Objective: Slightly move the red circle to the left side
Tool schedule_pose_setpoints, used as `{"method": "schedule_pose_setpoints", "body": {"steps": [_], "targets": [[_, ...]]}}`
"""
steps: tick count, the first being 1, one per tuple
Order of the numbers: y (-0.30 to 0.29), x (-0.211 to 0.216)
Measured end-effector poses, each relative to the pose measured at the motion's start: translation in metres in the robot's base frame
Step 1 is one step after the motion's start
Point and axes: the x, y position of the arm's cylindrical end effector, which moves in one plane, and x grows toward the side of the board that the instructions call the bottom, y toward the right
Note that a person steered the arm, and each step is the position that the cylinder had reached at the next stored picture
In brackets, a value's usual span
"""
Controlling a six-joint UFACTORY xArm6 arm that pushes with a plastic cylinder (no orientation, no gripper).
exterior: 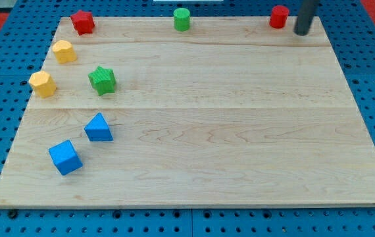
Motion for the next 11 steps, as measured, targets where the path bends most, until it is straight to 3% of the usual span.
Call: {"method": "schedule_pose_setpoints", "body": {"steps": [1, 4, 6, 7, 8, 9, 11], "targets": [[0.016, -0.046], [0.006, -0.050], [-0.104, -0.042], [-0.108, 0.019], [-0.179, 0.018], [-0.226, -0.033], [-0.217, -0.049]]}}
